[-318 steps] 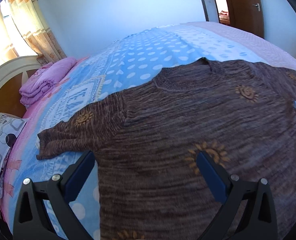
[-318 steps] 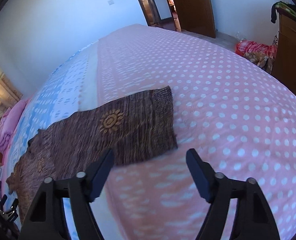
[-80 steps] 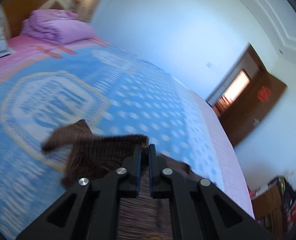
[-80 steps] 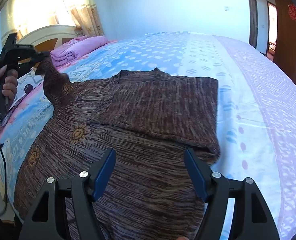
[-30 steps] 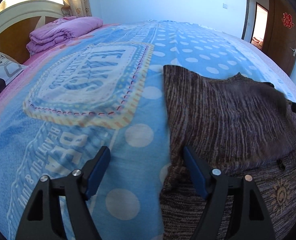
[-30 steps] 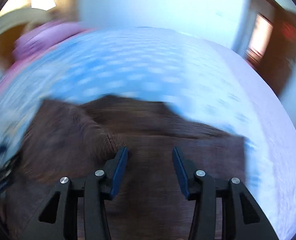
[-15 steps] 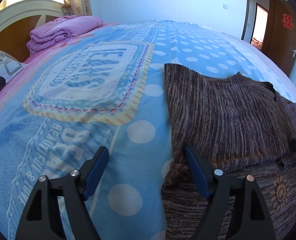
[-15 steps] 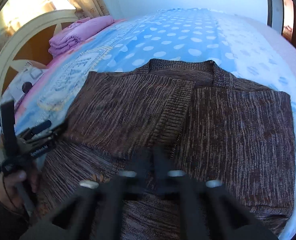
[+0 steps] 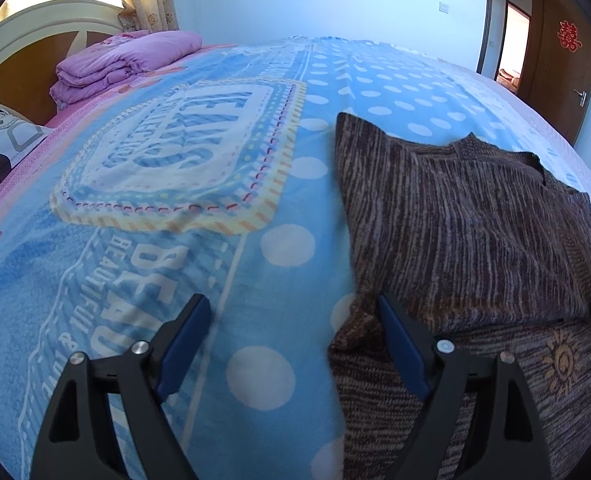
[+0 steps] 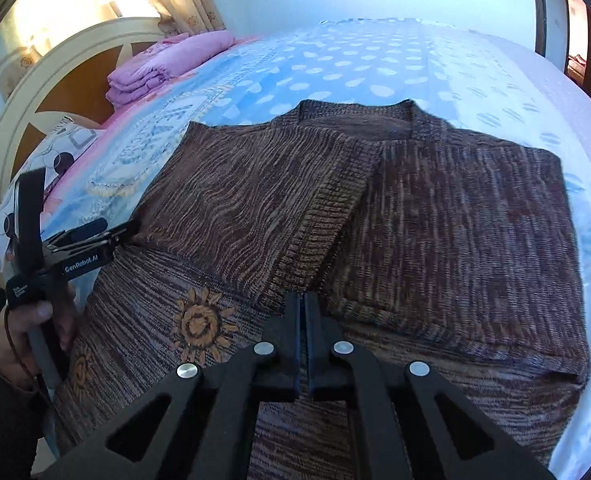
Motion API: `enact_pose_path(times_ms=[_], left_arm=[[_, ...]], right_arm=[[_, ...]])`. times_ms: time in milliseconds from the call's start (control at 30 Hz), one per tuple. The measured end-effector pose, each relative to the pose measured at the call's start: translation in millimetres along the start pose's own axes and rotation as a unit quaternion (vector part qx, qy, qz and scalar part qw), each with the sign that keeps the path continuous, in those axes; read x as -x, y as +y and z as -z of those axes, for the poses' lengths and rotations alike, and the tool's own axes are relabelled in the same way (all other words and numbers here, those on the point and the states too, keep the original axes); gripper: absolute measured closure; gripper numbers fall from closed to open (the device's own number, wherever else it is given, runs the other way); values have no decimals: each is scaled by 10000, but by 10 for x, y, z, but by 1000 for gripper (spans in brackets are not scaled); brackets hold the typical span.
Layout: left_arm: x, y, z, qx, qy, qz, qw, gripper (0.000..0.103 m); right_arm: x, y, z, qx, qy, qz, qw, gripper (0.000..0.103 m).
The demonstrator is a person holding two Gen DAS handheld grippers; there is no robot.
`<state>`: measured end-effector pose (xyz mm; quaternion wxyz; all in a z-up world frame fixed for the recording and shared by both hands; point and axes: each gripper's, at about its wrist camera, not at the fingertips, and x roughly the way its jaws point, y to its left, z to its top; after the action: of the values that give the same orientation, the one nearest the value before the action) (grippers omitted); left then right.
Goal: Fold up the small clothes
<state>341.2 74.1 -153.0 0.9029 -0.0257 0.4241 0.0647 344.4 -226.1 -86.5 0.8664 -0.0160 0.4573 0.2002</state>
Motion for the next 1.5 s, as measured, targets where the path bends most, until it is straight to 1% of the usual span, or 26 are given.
enact_pose_path(times_ms=[67, 167, 233, 300, 367, 400, 433, 467, 500, 567, 600, 667, 700, 733, 800, 833, 900, 967, 1033, 1167, 1200, 1233, 1300, 1400, 1467, 1500], left_arm=[[1, 1, 8, -12, 4, -19, 10000, 13], [0, -3, 10, -23, -1, -58, 10000, 11], [-3, 2, 9, -9, 1, -55, 10000, 11], [-5, 8, 10, 6, -1, -50, 10000, 10], [-5, 14, 12, 19, 2, -40, 10000, 10], [-5, 18, 12, 27, 5, -31, 10000, 10], [-4, 21, 16, 29, 8, -25, 10000, 10], [-1, 24, 19, 26, 8, -19, 10000, 10], [5, 27, 27, 17, 6, -13, 10000, 10], [9, 37, 34, 31, -4, 12, 10000, 10], [5, 42, 34, 39, 5, 16, 10000, 10], [1, 32, 34, 26, 14, -7, 10000, 9], [4, 31, 34, 27, 10, -11, 10000, 9], [5, 33, 36, 32, 11, -12, 10000, 9], [3, 32, 41, 27, 31, -36, 10000, 8], [7, 30, 44, 15, 37, -63, 10000, 8], [13, 42, 51, 26, 37, -57, 10000, 8], [19, 54, 54, 61, 28, -46, 10000, 6], [15, 56, 55, 75, 31, -68, 9999, 5], [3, 49, 50, 63, 51, -121, 9999, 3], [2, 48, 49, 59, 53, -126, 9999, 3], [2, 49, 48, 58, 51, -127, 9999, 3], [4, 54, 49, 74, 45, -108, 9999, 3], [30, 100, 61, 175, 37, 9, 9998, 3], [44, 83, 63, 137, -1, -7, 9999, 2], [38, 68, 58, 106, 18, -40, 9999, 2]], right_arm=[[105, 47, -37, 167, -237, 435, 9986, 101], [230, 134, -120, 213, -536, 404, 9975, 96], [245, 288, -184, 369, -641, 141, 9972, 88], [163, 456, -230, 528, -580, -403, 9961, 87], [-23, 549, -256, 606, -370, -668, 9952, 87], [-138, 561, -249, 618, -239, -567, 9962, 87], [-308, 534, -208, 598, 62, -403, 9974, 87], [-417, 499, -157, 525, 325, -419, 9972, 87], [-386, 480, -117, 477, 172, -507, 9974, 86], [-299, 495, -59, 541, 273, -542, 9967, 87], [-256, 510, -40, 602, 289, -490, 9966, 87], [-123, 512, -25, 833, -57, -127, 9964, 87], [-87, 479, -27, 864, -212, 16, 9960, 84], [-93, 402, -45, 794, -254, 42, 9965, 78], [-199, 288, -33, 578, -12, -230, 9981, 78], [-183, 298, -14, 614, -31, -247, 9978, 78], [-9, 335, 28, 691, -271, -140, 9971, 78], [196, 295, 88, 679, -583, -165, 9959, 75], [324, 111, 135, 485, -737, 128, 9960, 64], [373, -458, 240, -159, -525, 674, 9962, 63], [341, -596, 277, -301, -350, 801, 9957, 63], [293, -741, 325, -408, -195, 823, 9956, 63], [339, -833, 349, -513, -316, 529, 9968, 64], [472, -808, 410, -545, -300, 609, 9962, 63], [481, -814, 477, -499, -336, 655, 9960, 58], [449, -854, 519, -530, -277, 664, 9960, 44]])
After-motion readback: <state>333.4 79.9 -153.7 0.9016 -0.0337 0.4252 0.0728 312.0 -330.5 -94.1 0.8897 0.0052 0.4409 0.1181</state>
